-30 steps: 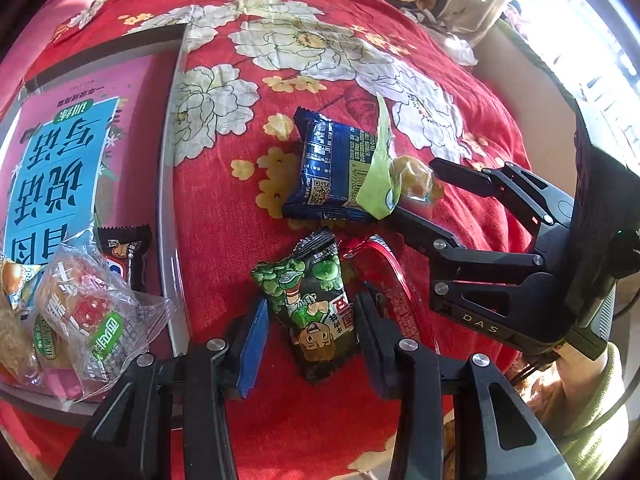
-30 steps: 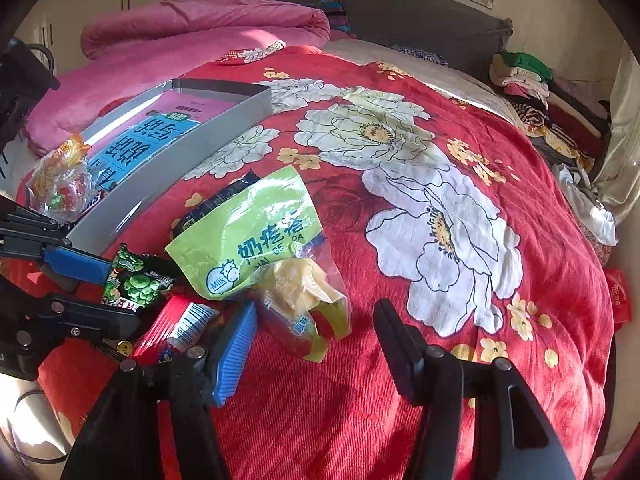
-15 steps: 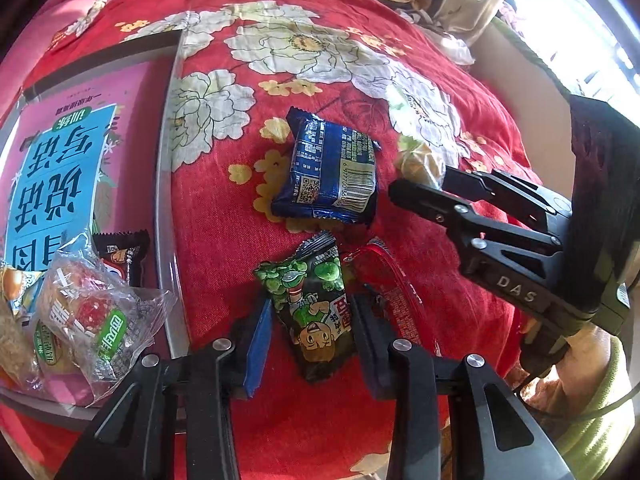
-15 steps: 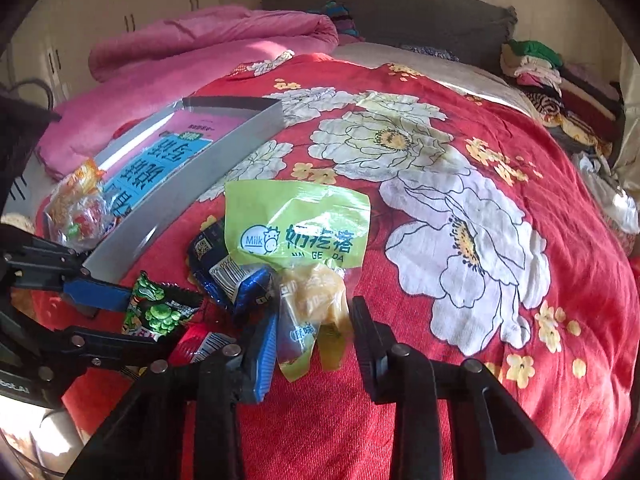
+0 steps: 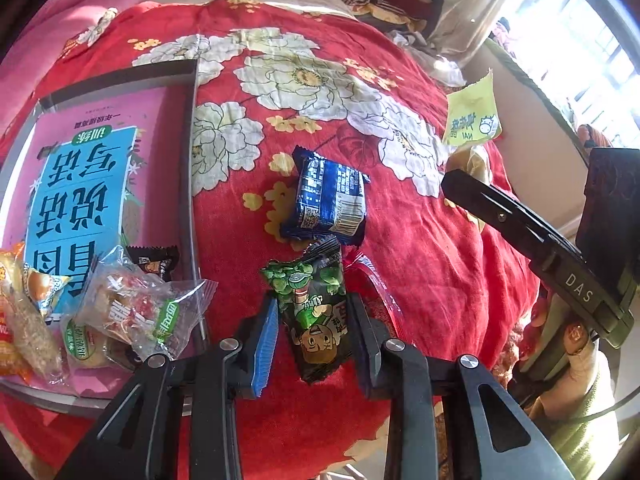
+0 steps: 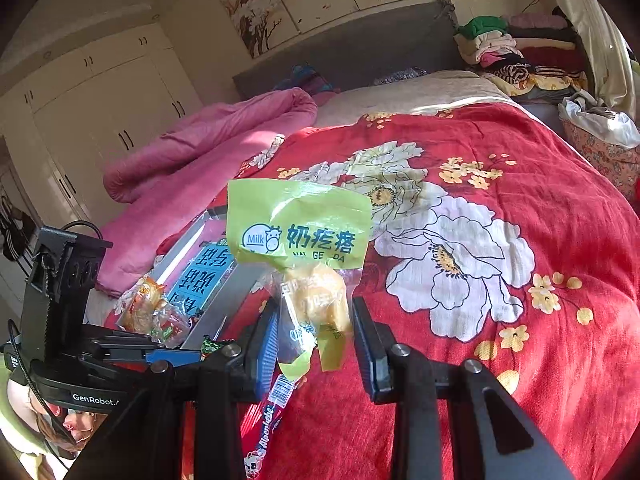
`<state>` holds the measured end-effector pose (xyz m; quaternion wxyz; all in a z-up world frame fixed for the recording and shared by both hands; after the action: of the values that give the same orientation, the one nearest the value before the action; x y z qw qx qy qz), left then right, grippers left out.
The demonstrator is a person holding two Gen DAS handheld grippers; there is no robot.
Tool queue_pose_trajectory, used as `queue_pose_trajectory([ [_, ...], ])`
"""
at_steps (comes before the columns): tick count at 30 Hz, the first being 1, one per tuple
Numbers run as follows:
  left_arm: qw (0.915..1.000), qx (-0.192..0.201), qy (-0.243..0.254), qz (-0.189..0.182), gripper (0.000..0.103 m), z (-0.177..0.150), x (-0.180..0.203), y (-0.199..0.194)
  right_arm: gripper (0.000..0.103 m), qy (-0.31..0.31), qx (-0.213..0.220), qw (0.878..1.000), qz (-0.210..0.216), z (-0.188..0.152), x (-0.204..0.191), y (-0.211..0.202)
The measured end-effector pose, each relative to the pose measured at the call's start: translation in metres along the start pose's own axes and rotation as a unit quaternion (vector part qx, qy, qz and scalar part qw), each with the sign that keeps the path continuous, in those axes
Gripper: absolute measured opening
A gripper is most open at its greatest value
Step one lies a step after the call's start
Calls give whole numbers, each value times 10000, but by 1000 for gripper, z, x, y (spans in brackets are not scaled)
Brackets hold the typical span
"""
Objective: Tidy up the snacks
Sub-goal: 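Carry the pea bag with left tool while right tool carries milk candy to the tray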
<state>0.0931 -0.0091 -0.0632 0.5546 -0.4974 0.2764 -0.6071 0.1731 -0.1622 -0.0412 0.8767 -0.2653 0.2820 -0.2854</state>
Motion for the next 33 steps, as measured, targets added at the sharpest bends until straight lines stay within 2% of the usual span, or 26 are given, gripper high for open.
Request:
queue_pose_trajectory([
  [8, 9994, 324, -102, 91, 34, 2, -16, -30, 35, -44, 59, 9995, 305, 2, -29, -2],
  [17, 9964, 634, -519, 236, 34, -3, -61, -61, 35, -241, -110, 9977, 629, 2, -78, 18],
  [25, 9904, 863, -1006, 385, 34, -14, -113, -86, 35, -369, -418, 9945, 891, -3, -122, 47],
  [33, 9822, 1077, -1466, 464, 34, -22, -160, -106, 35, -530, -627, 9923, 925, -13, -149, 64],
])
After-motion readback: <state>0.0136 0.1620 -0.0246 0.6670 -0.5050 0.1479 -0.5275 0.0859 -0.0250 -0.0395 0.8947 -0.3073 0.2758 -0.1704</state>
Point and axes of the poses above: each gripper's, at about its wrist camera, not at the fingertips, and y roughly the way its jaws point, x to its right, z to its top, the point moved 4 cm from there along y, roughly the way its jaws point, and after that the axes turned 4 degrees about -x, right-handed, at the moved point
